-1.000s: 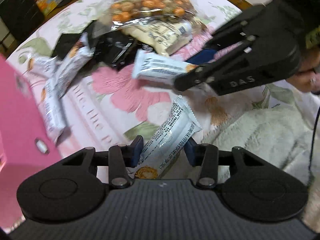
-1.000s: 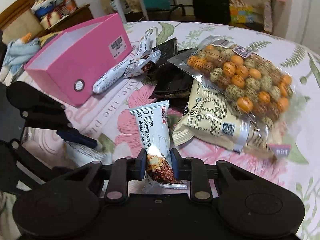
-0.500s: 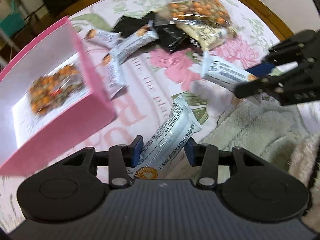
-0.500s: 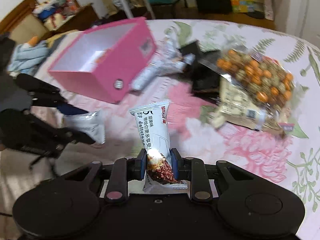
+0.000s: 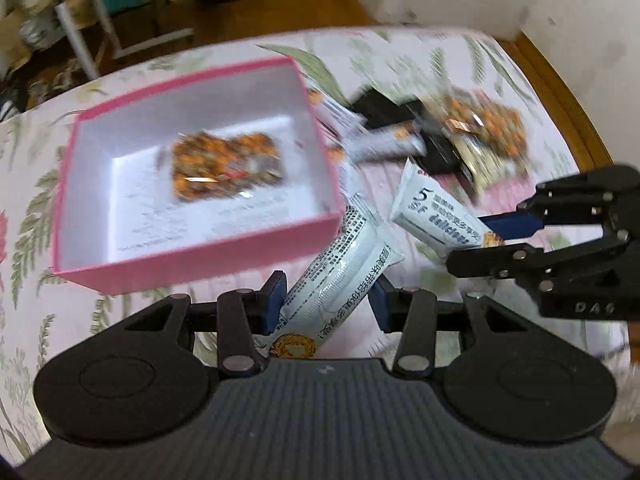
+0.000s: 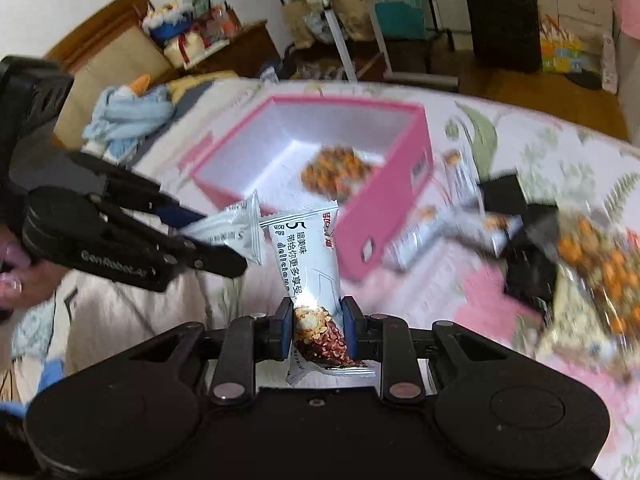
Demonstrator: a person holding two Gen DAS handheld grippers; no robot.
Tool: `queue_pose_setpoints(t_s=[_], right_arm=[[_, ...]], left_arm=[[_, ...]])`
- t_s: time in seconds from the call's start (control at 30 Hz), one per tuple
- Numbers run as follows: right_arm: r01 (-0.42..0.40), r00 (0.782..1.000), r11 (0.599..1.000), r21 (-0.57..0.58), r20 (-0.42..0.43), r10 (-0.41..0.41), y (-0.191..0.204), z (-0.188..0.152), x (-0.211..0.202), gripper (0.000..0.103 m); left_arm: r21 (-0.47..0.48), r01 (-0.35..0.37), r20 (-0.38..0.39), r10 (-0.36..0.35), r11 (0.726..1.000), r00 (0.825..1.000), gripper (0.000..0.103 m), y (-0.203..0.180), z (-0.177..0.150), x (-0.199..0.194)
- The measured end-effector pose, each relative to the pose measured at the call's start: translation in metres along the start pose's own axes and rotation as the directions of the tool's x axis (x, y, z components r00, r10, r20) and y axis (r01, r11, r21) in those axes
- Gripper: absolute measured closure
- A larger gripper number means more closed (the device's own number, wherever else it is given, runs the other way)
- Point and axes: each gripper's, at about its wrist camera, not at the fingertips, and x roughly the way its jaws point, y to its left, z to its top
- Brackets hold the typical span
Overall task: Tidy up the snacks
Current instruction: 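Drop both white snack bars into the pink box from both tools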
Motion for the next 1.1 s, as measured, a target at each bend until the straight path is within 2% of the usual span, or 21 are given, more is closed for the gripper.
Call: queue_pose_setpoints(t_s=[0.13,0.2,0.3,0.43,0.53,0.73,0.83,0.9,0.93,1.0,1.1], right_arm=[[0.073,0.997,0.996,-0.057,0.007,-0.072,0.008,0.031,0.027,0.074],[0.082,0.997,0.994,-0.079,0.002,-0.082,0.01,0.044,0.036,0.074],[0.097,0.995,0.99,-0.105,0.002,-0.097,0.009,0.07,0.056,0.074],[0.156,0.987,0.98,-0.123,-0.007,-0.158,0.01,0.096,0.091,0.074],[0.177,0.983,0.98,-0.095,-0.03,-0.181,0.004,0.108,0.116,0.074],[0.211,0.975,0.976,-0.051,-0.062,-0.214,0.002,0.119,0.145,0.073],[0.214,0.974,0.976,-0.045,-0.068,-0.217,0.0,0.118,0.152,0.07],[0.206,0.976,0.978,-0.029,-0.071,-0.208,-0.004,0.117,0.157,0.065],[0.201,0.977,0.979,-0.025,-0.066,-0.202,-0.006,0.115,0.156,0.06],[0.187,0.981,0.982,-0.022,-0.045,-0.188,-0.01,0.111,0.148,0.057],[0.148,0.989,0.989,-0.015,-0.019,-0.148,-0.015,0.108,0.127,0.055]], left_arm=[[-0.119,0.018,0.043,-0.013,0.993,0.999,0.06,0.03,0.022,0.0],[-0.139,0.016,0.046,-0.009,0.99,0.999,0.06,0.039,0.032,0.005],[-0.177,0.006,0.063,0.006,0.984,0.998,0.06,0.054,0.05,0.022],[-0.255,-0.01,0.085,0.033,0.967,0.996,0.06,0.077,0.07,0.052],[-0.316,-0.003,0.087,0.032,0.949,0.996,0.06,0.095,0.078,0.074],[-0.462,0.075,0.109,-0.027,0.884,0.994,0.06,0.122,0.082,0.102],[-0.489,0.067,0.112,-0.014,0.87,0.994,0.059,0.124,0.083,0.112],[-0.517,0.063,0.105,-0.01,0.853,0.994,0.053,0.126,0.083,0.118],[-0.523,0.066,0.101,-0.015,0.85,0.995,0.051,0.126,0.083,0.12],[-0.524,0.073,0.105,-0.021,0.848,0.994,0.045,0.125,0.08,0.12],[-0.482,0.064,0.123,-0.004,0.874,0.992,0.044,0.12,0.079,0.111]])
